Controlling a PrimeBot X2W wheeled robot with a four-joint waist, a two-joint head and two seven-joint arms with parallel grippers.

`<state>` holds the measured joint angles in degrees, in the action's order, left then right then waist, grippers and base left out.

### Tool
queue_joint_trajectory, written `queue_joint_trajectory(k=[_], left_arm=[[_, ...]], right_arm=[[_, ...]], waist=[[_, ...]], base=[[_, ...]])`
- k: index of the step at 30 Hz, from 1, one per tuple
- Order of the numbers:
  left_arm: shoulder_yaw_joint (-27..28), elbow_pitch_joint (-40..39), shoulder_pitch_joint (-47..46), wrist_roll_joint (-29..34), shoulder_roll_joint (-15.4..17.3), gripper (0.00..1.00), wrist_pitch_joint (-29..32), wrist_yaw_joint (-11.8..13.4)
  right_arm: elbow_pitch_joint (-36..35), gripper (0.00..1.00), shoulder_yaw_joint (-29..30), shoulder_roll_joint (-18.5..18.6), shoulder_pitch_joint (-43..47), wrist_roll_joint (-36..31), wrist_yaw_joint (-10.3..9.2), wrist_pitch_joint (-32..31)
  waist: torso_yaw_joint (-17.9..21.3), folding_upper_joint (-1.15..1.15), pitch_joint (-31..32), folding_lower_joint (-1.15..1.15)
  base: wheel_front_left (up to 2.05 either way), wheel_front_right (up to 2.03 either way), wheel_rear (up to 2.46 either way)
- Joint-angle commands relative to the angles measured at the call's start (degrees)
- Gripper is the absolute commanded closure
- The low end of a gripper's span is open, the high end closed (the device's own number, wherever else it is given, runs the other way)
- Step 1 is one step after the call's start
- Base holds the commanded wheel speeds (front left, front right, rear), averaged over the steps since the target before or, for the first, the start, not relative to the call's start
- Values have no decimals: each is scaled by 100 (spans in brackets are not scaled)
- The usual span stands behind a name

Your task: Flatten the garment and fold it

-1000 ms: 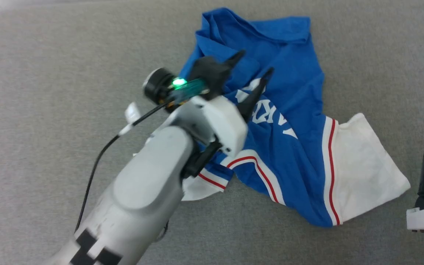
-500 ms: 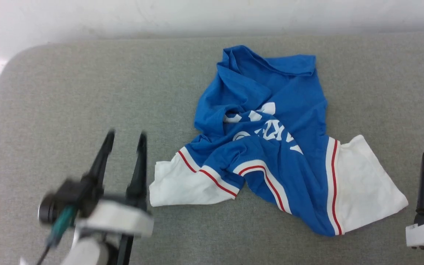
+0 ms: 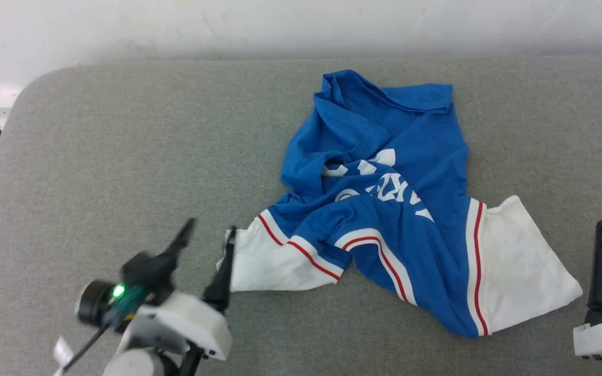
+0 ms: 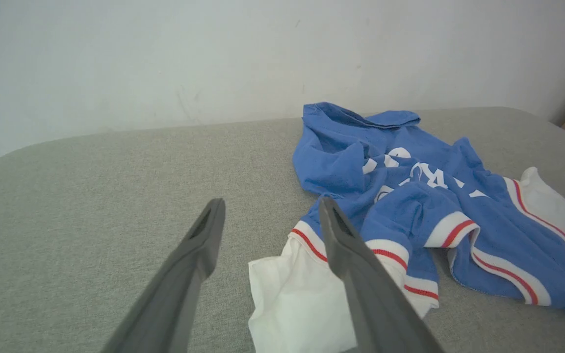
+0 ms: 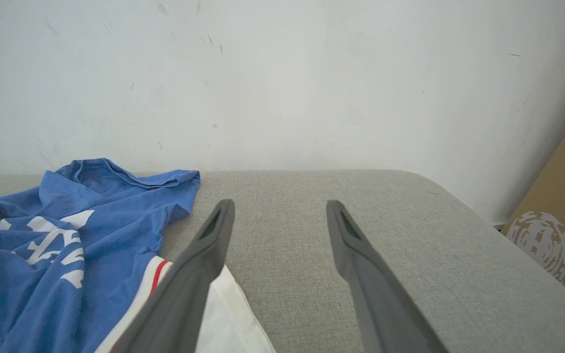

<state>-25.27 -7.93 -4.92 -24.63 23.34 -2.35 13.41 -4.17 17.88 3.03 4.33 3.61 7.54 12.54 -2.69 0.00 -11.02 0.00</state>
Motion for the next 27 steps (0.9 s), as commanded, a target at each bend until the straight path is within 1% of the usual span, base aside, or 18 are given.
queue_joint_trajectory(k=[1, 5, 7, 9, 13, 17, 22, 27], left_arm=[[-132, 103, -249, 38, 78, 0, 327, -117], [-379, 475, -775, 4, 155, 0, 1190, -346], [-446, 689, -961, -12, 183, 0, 1598, -362], [-467, 858, -1108, -9, 209, 0, 1912, -321], [-470, 1125, -1310, -1, 293, 0, 2365, -250], [-506, 1307, -1470, -35, 391, 0, 2752, -292], [-609, 1406, -1593, -379, 399, 0, 3387, -569], [-835, 1334, -1619, -761, 521, 0, 4262, -956]], right_arm=[[-34, 0, -42, -15, -48, 28, -5, -20], [-37, 0, -53, -15, -91, 47, -5, -10], [-26, 0, -40, -15, -106, 61, -5, -2], [-10, 0, -19, -15, -121, 81, -5, 12], [23, 0, 9, -15, -166, 127, -5, 51], [50, 0, 26, -15, -222, 149, -5, 90], [76, 0, 53, -15, -288, 149, -5, 124], [118, 0, 65, -15, -351, 135, -5, 144]], waist=[[42, 0, -55, 0], [167, 0, -198, 0], [242, 0, -269, 0], [316, 0, -346, 0], [430, 0, -500, 0], [482, 0, -635, 0], [471, 0, -736, 0], [430, 0, -770, 0]], base=[[0, 0, 0], [0, 0, 0], [0, 0, 0], [0, 0, 0], [0, 0, 0], [0, 0, 0], [0, 0, 0], [0, 0, 0]])
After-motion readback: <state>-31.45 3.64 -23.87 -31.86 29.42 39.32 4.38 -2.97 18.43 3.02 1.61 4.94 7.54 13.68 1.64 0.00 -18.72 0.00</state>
